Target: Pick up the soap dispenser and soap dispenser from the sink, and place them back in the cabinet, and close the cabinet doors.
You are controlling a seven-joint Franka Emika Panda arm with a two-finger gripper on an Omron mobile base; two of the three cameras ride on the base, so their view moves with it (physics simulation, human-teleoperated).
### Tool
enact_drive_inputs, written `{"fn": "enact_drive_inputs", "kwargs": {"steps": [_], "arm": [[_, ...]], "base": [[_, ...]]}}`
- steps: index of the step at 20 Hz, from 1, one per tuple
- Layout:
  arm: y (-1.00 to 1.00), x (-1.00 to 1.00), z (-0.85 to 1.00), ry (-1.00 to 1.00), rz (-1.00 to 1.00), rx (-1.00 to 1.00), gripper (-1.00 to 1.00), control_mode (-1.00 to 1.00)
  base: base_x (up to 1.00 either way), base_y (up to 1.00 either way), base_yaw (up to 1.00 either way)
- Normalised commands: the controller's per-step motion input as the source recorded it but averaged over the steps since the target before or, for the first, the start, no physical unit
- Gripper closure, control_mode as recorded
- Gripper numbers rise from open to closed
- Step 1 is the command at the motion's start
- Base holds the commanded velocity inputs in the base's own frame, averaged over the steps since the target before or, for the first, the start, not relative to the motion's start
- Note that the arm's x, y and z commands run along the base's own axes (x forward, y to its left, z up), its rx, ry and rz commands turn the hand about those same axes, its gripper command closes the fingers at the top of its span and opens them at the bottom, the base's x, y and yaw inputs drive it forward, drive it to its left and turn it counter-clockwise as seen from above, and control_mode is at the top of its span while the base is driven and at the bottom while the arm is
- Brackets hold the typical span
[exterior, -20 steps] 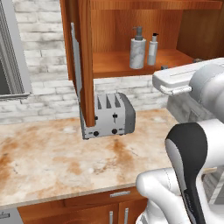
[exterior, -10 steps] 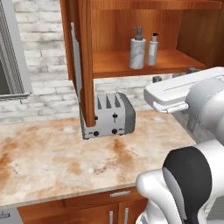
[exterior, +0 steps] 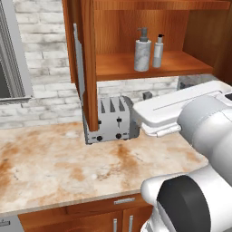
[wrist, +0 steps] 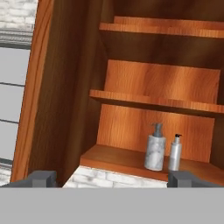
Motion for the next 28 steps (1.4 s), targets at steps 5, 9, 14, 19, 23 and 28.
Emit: {"fn": "enact_drive_inputs", "kwargs": {"steps": [5, 9, 14, 19, 23, 28], "arm": [[0.37, -0.01, -0.18, -0.01, 0.0, 0.0, -1.0, -1.0], [0.31, 0.0, -0.11, -0.04, 0.0, 0.0, -1.0, -1.0], [0.32, 0.0, -0.03, -0.04, 0.0, 0.0, -1.0, -1.0], [0.31, 0.0, -0.03, -0.02, 0.0, 0.0, -1.0, -1.0], [0.25, 0.0, -0.02, 0.0, 0.0, 0.0, -1.0, -1.0], [0.26, 0.0, -0.06, 0.0, 0.0, 0.0, -1.0, -1.0]], "base": [[0.0, 0.0, 0.0], [0.0, 0.0, 0.0], [0.0, 0.0, 0.0], [0.0, 0.0, 0.0], [0.0, 0.0, 0.0], [0.0, 0.0, 0.0]]}}
